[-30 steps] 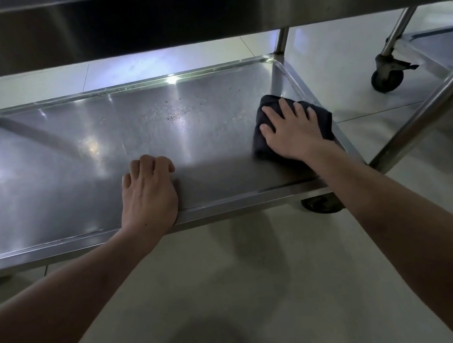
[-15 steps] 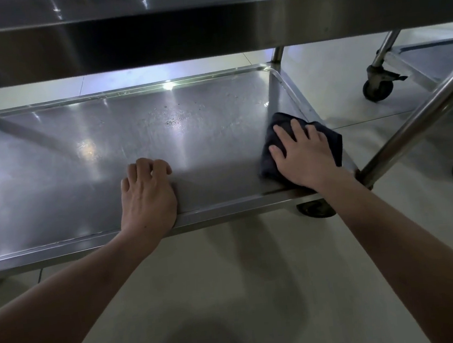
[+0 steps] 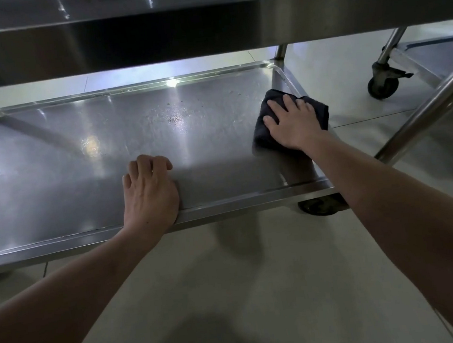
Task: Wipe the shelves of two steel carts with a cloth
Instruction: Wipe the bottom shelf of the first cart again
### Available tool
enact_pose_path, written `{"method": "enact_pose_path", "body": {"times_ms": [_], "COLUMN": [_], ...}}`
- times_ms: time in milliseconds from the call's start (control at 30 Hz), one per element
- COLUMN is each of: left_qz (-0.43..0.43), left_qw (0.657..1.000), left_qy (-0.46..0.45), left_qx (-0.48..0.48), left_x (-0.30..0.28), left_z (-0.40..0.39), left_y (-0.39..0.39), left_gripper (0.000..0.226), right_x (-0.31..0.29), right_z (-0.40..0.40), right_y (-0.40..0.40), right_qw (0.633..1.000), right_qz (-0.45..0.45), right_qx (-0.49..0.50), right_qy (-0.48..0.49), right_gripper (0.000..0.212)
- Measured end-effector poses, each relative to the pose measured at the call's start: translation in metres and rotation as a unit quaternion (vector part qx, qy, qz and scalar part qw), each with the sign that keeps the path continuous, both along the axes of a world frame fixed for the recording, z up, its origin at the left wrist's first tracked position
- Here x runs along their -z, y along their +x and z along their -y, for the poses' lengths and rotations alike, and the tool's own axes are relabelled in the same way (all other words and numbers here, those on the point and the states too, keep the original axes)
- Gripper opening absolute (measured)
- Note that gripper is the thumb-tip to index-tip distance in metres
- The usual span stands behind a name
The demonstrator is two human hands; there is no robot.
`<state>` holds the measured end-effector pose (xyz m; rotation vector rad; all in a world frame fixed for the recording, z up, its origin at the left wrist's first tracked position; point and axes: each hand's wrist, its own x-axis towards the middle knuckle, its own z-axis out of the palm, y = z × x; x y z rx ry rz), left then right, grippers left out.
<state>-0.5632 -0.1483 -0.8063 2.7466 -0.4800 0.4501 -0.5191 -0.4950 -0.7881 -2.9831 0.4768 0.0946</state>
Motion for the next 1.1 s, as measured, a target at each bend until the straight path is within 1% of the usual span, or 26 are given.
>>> {"method": "enact_pose_path", "body": {"times_ms": [200, 333, 433, 500, 567, 667, 733, 800, 967, 1100], "left_qz": [0.003, 0.006, 0.005, 0.001, 0.000, 0.003, 0.006, 0.011, 0.034, 0.053], "left_qw": [1.000, 1.000, 0.999, 0.999, 0.998, 0.997, 0.998, 0.998, 0.998, 0.996], "left_qy": [-0.010, -0.016, -0.021, -0.030, -0.042, -0.046, -0.044, -0.042, -0.039, -0.052], "left_qx": [-0.011, -0.015, -0.025, -0.034, -0.043, -0.054, -0.050, -0.045, -0.041, -0.041], "left_x": [-0.003, -0.004, -0.005, -0.006, -0.008, -0.009, -0.010, -0.010, -0.012, -0.019], "left_z": [0.001, 0.001, 0.002, 0.002, 0.002, 0.002, 0.002, 0.001, -0.001, -0.003], "left_y": [-0.001, -0.001, -0.002, -0.003, -0.003, -0.006, -0.006, -0.006, -0.009, -0.014], "left_gripper": [0.028, 0.028, 0.027, 0.027, 0.027, 0.026, 0.026, 0.026, 0.023, 0.022], "right_x": [0.004, 0.006, 0.005, 0.003, 0.005, 0.009, 0.012, 0.014, 0.009, 0.004], "right_z": [0.007, -0.011, -0.035, -0.061, -0.089, -0.117, -0.116, -0.106, -0.071, -0.075], "right_y": [-0.062, -0.104, -0.136, -0.154, -0.161, -0.162, -0.160, -0.163, -0.177, -0.180], "right_qw": [1.000, 0.999, 0.995, 0.990, 0.987, 0.984, 0.982, 0.980, 0.984, 0.983], "right_qz": [0.016, 0.043, 0.086, 0.125, 0.144, 0.118, 0.121, 0.132, 0.152, 0.151], "right_qx": [-0.011, -0.003, -0.009, -0.028, -0.063, -0.114, -0.124, -0.134, -0.071, -0.073], "right_qy": [-0.002, 0.033, 0.056, 0.057, 0.044, 0.062, 0.079, 0.072, 0.065, 0.077], "right_gripper": [0.059, 0.054, 0.045, 0.034, 0.028, 0.037, 0.033, 0.031, 0.028, 0.028]}}
